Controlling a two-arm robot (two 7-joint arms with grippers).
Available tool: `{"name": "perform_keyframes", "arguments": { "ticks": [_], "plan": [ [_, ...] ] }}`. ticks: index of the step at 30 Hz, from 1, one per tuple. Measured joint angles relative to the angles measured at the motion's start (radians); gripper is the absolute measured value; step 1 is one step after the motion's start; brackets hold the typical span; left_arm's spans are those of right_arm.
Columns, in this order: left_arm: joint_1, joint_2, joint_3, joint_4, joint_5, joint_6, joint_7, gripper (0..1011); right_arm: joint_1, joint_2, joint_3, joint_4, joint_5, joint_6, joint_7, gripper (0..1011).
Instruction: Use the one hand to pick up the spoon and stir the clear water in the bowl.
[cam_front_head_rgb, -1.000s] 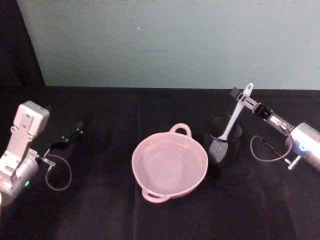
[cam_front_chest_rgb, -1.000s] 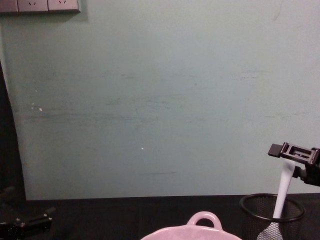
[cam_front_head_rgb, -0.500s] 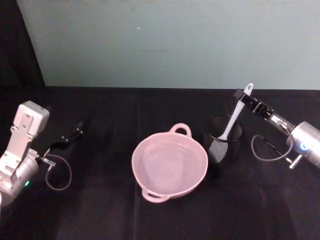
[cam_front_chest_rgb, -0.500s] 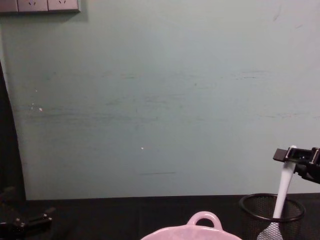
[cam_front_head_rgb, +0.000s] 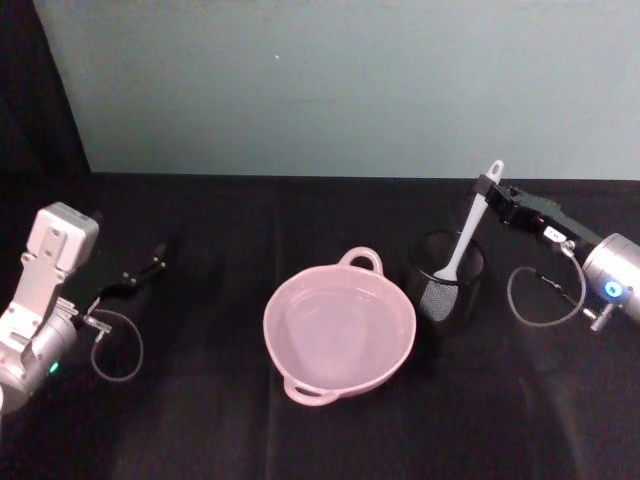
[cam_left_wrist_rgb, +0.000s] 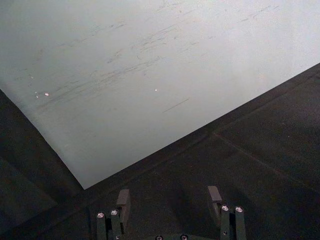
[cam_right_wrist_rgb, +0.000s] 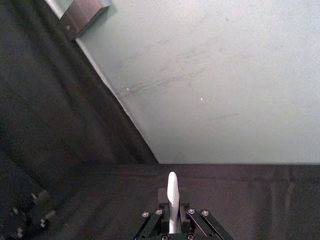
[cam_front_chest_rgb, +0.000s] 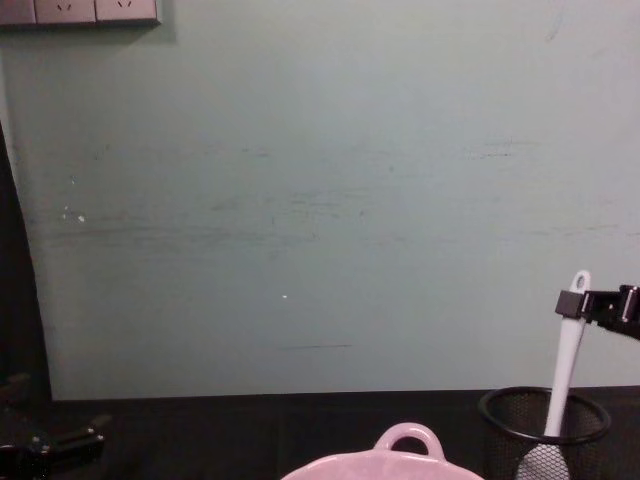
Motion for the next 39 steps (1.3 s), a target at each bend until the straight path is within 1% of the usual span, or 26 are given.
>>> {"name": "perform_keyframes", "arguments": {
  "ticks": [4,7,8,11,14,15,19,23,29,39],
  "plan": [
    [0.000,0.000,0.000,0.000,0.000,0.000,0.000,1005,-0.006,0.033,-0.014,-0.063,-0.070,-0.034,-0.017,114],
    [0.000,0.000,0.000,0.000,0.000,0.000,0.000,1005,-0.008,0.048,-0.017,-0.098,-0.102,-0.042,-0.024,113],
    [0.000,0.000,0.000,0.000,0.000,0.000,0.000,1005,-0.009,0.058,-0.018,-0.122,-0.118,-0.043,-0.025,113],
    [0.000,0.000,0.000,0.000,0.000,0.000,0.000,1005,-0.010,0.073,-0.017,-0.161,-0.142,-0.043,-0.029,113],
    [0.000,0.000,0.000,0.000,0.000,0.000,0.000,1005,-0.010,0.092,-0.007,-0.225,-0.167,-0.039,-0.030,113],
    [0.000,0.000,0.000,0.000,0.000,0.000,0.000,1005,-0.010,0.092,-0.007,-0.225,-0.167,-0.039,-0.030,113],
    [0.000,0.000,0.000,0.000,0.000,0.000,0.000,1005,-0.008,0.114,0.008,-0.296,-0.186,-0.028,-0.031,113],
    [0.000,0.000,0.000,0.000,0.000,0.000,0.000,1005,0.006,0.135,0.015,-0.347,-0.204,-0.007,-0.030,114],
    [0.000,0.000,0.000,0.000,0.000,0.000,0.000,1005,0.022,0.147,0.019,-0.379,-0.217,0.017,-0.026,113],
    [0.000,0.000,0.000,0.000,0.000,0.000,0.000,1005,0.024,0.147,0.019,-0.379,-0.217,0.020,-0.026,114]
  ]
}}
